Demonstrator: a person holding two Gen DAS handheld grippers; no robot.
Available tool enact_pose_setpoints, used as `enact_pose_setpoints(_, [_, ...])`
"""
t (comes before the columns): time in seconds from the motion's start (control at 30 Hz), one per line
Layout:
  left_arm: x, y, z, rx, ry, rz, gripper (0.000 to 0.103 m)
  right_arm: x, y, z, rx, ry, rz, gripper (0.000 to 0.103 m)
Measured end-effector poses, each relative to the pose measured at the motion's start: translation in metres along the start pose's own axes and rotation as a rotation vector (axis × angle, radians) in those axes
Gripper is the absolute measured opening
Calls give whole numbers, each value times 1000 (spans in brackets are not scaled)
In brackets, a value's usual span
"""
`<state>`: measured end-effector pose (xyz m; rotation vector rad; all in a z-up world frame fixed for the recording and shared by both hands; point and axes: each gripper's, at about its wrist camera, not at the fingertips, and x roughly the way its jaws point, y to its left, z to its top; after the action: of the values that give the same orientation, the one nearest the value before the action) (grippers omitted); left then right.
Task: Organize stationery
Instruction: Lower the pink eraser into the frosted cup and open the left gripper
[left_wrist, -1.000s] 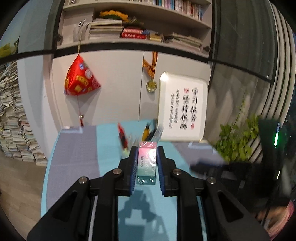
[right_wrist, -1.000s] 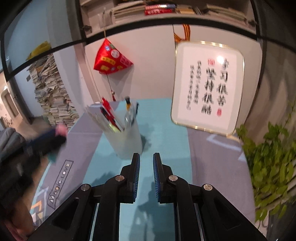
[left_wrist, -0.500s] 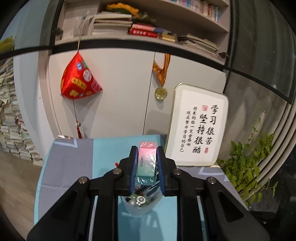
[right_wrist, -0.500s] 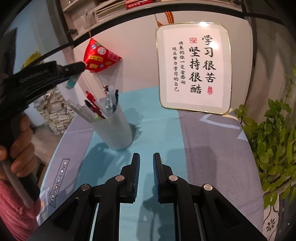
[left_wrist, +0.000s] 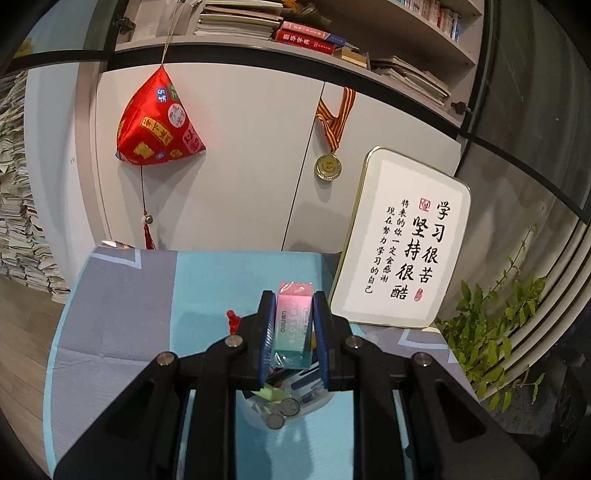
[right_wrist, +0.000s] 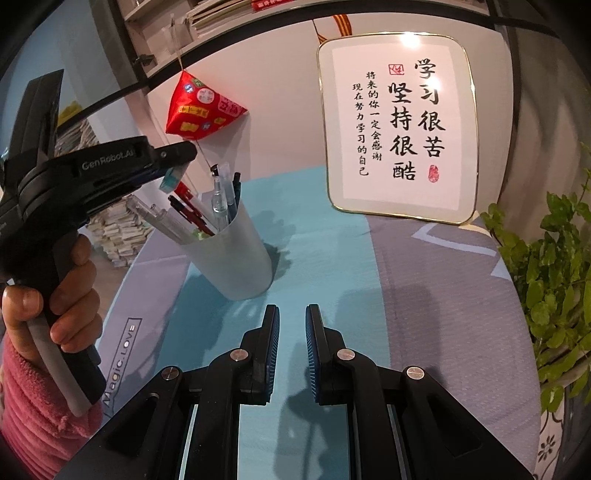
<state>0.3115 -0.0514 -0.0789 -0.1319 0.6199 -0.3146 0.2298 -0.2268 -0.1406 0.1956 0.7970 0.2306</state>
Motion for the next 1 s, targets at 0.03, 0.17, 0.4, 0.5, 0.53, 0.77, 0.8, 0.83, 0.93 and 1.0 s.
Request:
enact_pose_setpoints(0.03, [1, -1, -1, 4, 5, 1, 19, 0, 0, 0, -1, 1, 0, 13])
enact_pose_setpoints(0.17, [7, 1, -6, -3, 27, -6, 19, 0, 1, 1, -2, 2, -2, 13])
enact_pose_setpoints(0.4, [9, 0, -12, 13, 42, -4, 19, 1, 1, 2, 2, 9, -1, 13])
enact_pose_setpoints(0.5, [10, 1, -12, 10, 45, -5, 19, 2, 1, 2, 3, 12, 1, 13])
enact_pose_setpoints(0.53, [10, 1, -12, 10, 47, -7, 19, 3, 1, 2, 2, 13, 2, 13])
enact_pose_setpoints(0.77, [13, 1, -17, -1, 69, -16, 20, 5, 1, 2, 4, 17, 10, 13])
enact_pose_setpoints(0.8, [13, 1, -18, 1, 68, -12, 20, 5, 0, 3, 5, 16, 11, 13])
enact_pose_setpoints(0.83, [12, 0, -19, 6, 68, -8, 20, 5, 0, 3, 6, 15, 12, 13])
enact_pose_setpoints(0.93, [11, 1, -20, 7, 73, -12, 20, 4, 1, 4, 4, 10, 17, 13])
enact_pose_setpoints(1.0, [9, 1, -20, 9, 70, -8, 19, 5, 1, 5, 1, 10, 19, 13])
